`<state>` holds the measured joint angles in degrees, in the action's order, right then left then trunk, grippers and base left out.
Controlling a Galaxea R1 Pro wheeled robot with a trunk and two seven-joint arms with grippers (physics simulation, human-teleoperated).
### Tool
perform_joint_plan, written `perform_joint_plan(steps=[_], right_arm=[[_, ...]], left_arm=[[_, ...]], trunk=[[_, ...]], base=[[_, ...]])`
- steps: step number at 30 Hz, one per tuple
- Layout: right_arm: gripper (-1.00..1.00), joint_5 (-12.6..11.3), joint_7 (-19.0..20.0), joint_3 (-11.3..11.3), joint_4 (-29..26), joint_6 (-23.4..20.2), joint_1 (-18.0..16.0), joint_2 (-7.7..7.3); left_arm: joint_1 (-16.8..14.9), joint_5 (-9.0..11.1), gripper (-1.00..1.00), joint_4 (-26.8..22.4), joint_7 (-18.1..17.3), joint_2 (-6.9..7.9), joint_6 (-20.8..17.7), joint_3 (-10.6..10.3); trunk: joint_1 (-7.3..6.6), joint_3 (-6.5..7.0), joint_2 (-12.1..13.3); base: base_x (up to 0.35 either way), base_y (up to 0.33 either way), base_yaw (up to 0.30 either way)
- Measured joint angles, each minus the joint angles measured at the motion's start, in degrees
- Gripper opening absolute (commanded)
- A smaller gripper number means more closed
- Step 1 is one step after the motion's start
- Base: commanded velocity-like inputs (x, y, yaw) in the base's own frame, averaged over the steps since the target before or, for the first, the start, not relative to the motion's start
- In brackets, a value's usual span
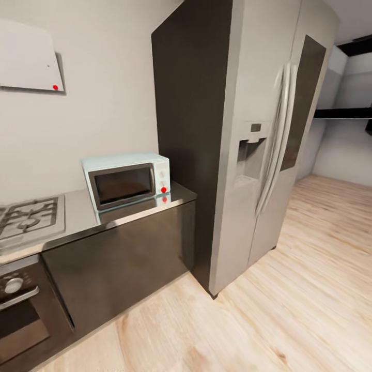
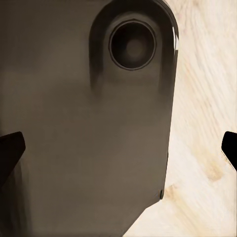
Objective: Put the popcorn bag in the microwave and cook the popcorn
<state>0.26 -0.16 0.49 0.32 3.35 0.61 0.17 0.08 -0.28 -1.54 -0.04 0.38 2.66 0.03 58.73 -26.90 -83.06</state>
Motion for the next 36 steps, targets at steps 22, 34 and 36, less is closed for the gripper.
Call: perform_joint_plan(steps=[22,34,36], right_arm=[[1.0,0.67,0.08,0.78,-0.07,0.11,0.0,-0.22],[1.0,0.37,0.08,5.89,-0.08,0.14,0.01,-0.3],[1.0,0.37,0.08,5.9,-0.08,0.14,0.01,-0.32]], left_arm=[[0.0,11.25,1.0,0.18,0.2,-1.76,2.43,6.19],[0.0,11.18,1.0,0.17,0.4,-1.78,1.76,6.18],[0.0,11.23,1.0,0.17,0.45,-1.75,1.73,6.2]], trunk=[[0.0,0.11,0.0],[-0.03,0.18,0.0],[-0.03,0.18,0.0]], base=[[0.0,0.0,0.288],[0.14,-0.037,0.042],[0.31,-0.097,0.0]])
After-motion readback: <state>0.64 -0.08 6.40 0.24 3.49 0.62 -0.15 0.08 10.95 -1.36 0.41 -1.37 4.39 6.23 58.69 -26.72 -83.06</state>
